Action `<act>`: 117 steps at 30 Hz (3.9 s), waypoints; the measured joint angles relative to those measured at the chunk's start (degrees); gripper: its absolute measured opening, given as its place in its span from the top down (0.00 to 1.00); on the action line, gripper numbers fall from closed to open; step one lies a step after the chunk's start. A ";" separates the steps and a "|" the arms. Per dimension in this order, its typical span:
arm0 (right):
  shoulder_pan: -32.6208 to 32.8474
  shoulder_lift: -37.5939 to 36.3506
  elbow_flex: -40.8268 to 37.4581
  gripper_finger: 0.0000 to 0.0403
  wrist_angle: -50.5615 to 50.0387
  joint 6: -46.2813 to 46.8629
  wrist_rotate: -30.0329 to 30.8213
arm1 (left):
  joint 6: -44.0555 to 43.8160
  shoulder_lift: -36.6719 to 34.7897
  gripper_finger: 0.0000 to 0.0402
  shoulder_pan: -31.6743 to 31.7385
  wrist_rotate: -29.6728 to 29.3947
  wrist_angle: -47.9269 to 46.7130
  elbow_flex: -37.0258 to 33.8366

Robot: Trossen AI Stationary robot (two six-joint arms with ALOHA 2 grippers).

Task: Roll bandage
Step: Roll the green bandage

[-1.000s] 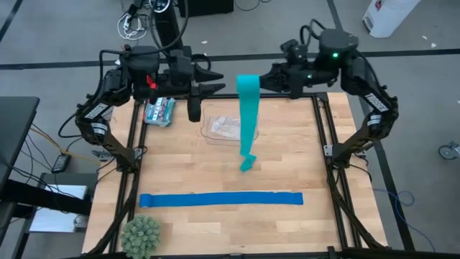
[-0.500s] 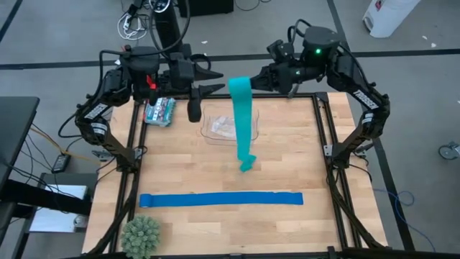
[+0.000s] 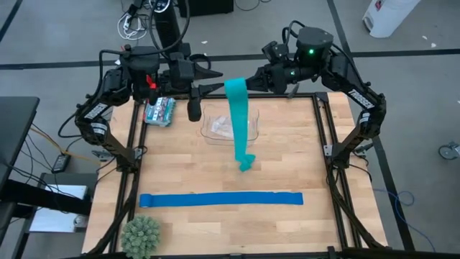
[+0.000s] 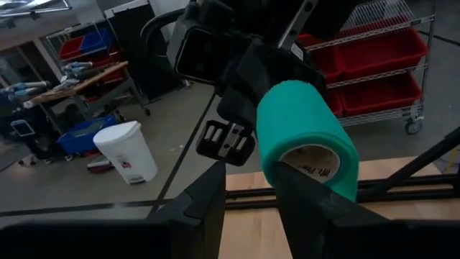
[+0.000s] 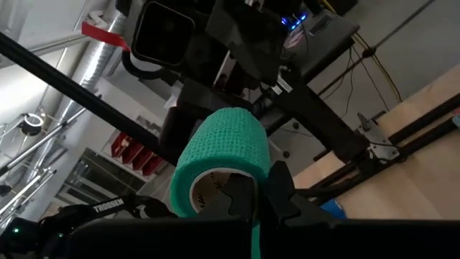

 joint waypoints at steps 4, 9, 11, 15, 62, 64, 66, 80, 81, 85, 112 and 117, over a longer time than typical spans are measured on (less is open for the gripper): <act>-0.81 -0.48 -0.02 1.00 0.00 0.02 -0.17 | -0.11 -0.05 0.69 -0.01 -0.78 -0.33 0.00; -1.33 -0.08 -0.02 1.00 -0.05 -0.06 -0.34 | -0.27 -0.24 0.69 -0.05 -0.28 -0.36 0.00; -1.33 0.12 -0.06 1.00 -0.16 -0.43 -0.35 | -0.33 -0.22 0.69 -0.05 -0.25 -0.45 0.00; -1.33 0.81 -0.07 1.00 0.15 -0.87 -0.33 | -0.35 -0.22 0.69 -0.05 -0.23 -0.45 0.00; 0.94 -3.04 0.00 0.80 0.84 -12.93 2.41 | -27.10 -0.96 0.98 5.30 5.89 1.06 -0.02; 2.08 -2.93 0.00 0.80 -0.97 -14.48 4.22 | -27.08 -0.98 0.98 5.32 5.89 1.31 -0.02; 3.17 -2.49 -0.02 0.80 -2.19 -16.60 6.86 | -27.08 -0.94 0.98 5.32 5.89 1.26 -0.02; 6.67 -1.09 -0.02 0.80 -7.95 -29.57 17.53 | -30.16 -0.92 0.98 5.32 5.88 1.20 -0.02; 6.67 -1.09 -0.02 0.80 -9.19 -30.30 18.75 | -30.19 -0.92 0.98 5.32 5.89 1.17 -0.02; 6.67 -0.98 -0.07 0.80 -11.41 -33.35 21.13 | -30.91 -0.92 0.98 5.32 5.89 1.17 -0.02; 10.22 -1.03 -6.45 1.00 -2.63 -32.77 10.77 | -33.01 -0.92 0.99 6.02 4.73 1.22 -0.02; 14.48 -1.03 -6.45 1.00 -0.24 -33.73 5.88 | -33.06 -0.92 0.99 6.90 4.62 1.17 -0.02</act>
